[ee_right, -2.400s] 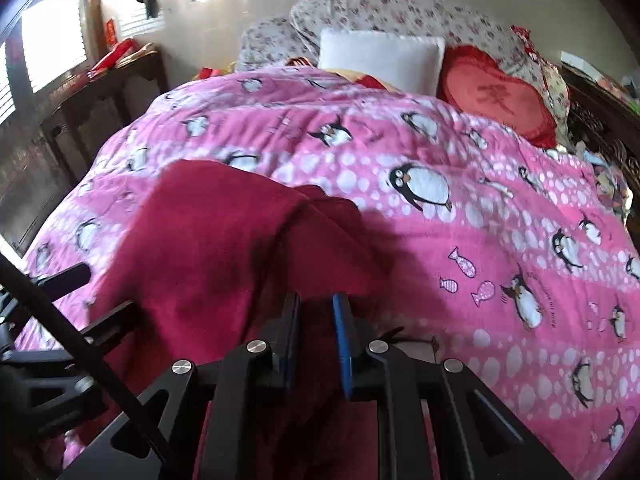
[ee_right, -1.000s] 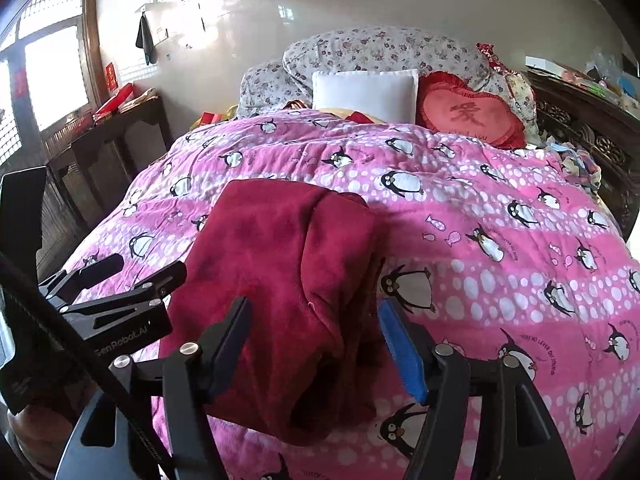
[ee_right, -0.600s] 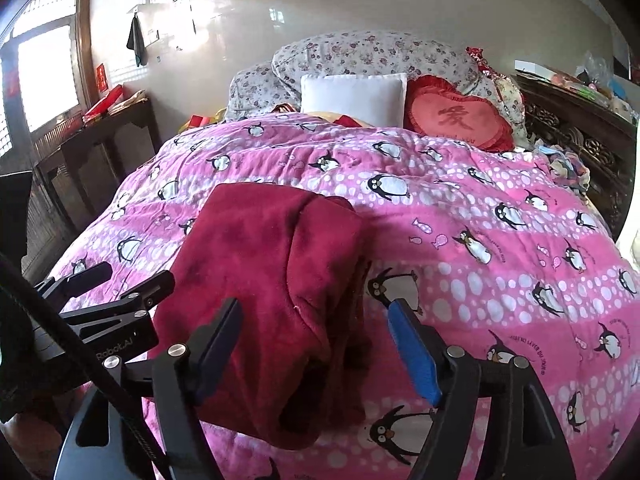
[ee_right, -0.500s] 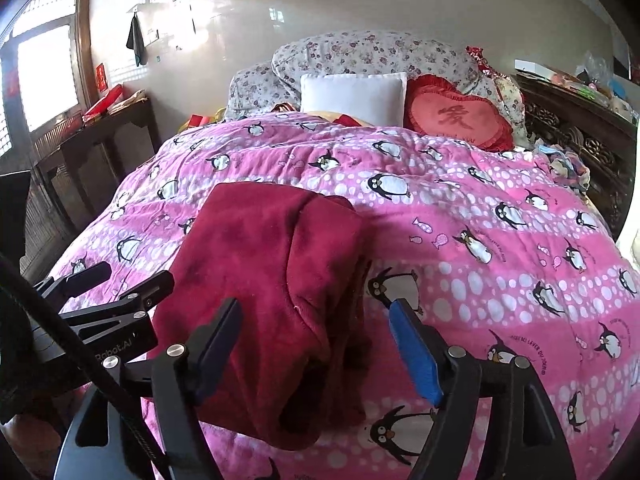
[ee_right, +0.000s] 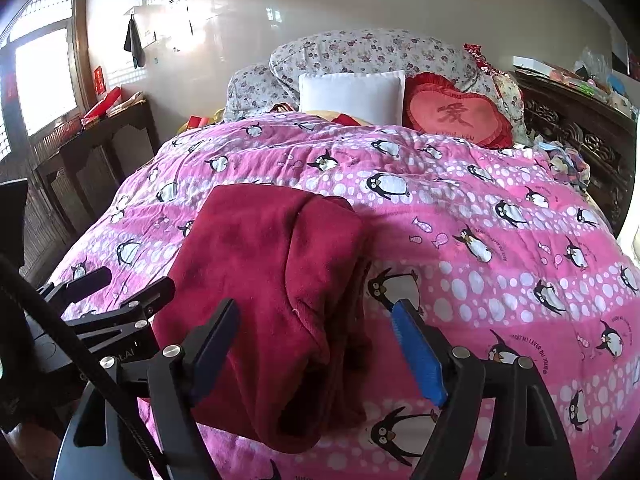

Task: Fold small clothes

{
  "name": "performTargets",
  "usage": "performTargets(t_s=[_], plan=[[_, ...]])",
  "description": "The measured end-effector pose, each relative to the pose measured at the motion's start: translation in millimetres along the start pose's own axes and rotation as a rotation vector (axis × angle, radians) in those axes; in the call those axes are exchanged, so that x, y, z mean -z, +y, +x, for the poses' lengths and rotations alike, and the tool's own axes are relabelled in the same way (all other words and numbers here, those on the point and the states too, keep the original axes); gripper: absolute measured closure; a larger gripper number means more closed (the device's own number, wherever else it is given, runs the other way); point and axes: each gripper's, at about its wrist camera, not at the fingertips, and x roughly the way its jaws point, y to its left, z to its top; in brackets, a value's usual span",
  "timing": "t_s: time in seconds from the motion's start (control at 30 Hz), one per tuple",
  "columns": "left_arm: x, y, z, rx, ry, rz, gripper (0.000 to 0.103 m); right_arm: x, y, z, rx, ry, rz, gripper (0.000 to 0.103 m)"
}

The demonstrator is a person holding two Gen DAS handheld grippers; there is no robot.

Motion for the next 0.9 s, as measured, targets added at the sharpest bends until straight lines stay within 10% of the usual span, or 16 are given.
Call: performTargets(t_s=[0.9], plan=[[1, 7, 0, 0.021, -0.007, 0.011, 0.017, 0, -10, 3, -0.026, 0.023, 0.026, 0.018]])
